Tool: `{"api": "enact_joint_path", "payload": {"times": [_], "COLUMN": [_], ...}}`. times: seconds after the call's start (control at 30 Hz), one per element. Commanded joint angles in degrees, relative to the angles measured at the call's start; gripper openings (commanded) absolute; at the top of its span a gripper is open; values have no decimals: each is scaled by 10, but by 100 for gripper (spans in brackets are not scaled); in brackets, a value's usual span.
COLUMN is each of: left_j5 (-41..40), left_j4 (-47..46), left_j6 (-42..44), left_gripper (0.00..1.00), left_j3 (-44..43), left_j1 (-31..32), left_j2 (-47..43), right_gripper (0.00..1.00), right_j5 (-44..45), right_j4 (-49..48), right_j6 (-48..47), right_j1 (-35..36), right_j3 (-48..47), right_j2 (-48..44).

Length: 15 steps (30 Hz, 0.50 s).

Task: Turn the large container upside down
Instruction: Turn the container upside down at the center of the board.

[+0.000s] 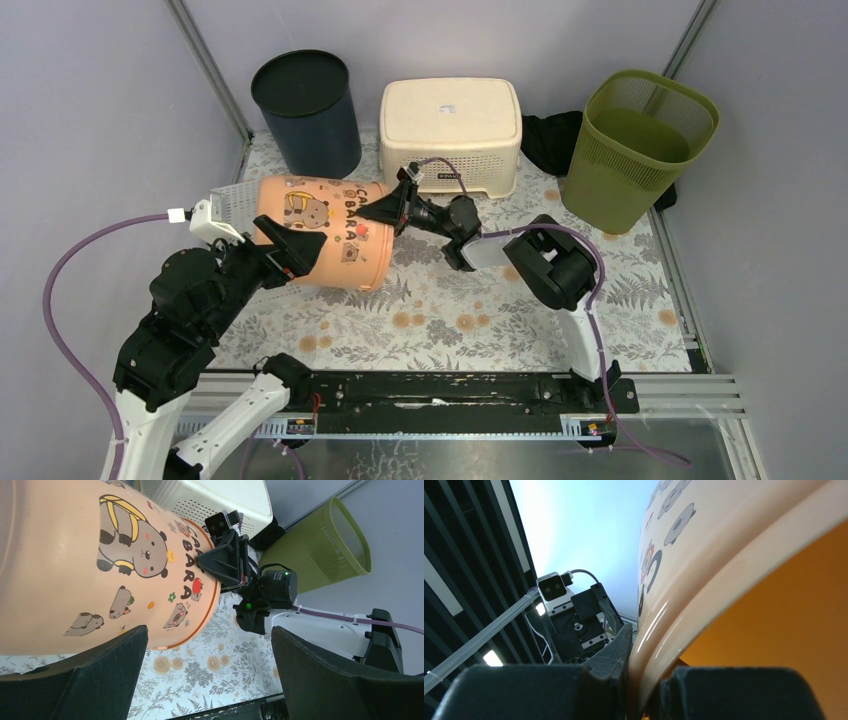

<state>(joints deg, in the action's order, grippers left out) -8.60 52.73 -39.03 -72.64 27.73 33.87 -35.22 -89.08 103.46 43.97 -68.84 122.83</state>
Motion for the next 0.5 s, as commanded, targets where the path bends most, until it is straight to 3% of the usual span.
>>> {"api": "enact_joint_path", "payload": {"times": [0.0, 0.47], "left_j5": [-4, -6], "left_j4": [1, 0], "left_j6": [5, 11], "left_gripper": [100, 100], "left_j3": [-7, -5], "left_j1": [2, 2], "left_j2": [-1, 2], "right_gripper": [0, 0], "right_j5": [27, 19], "right_j4": [-88, -89], "right_j6": [3, -18], "right_j1": [16, 21], "right_j3": [-42, -10], "right_j2": [18, 48]}}
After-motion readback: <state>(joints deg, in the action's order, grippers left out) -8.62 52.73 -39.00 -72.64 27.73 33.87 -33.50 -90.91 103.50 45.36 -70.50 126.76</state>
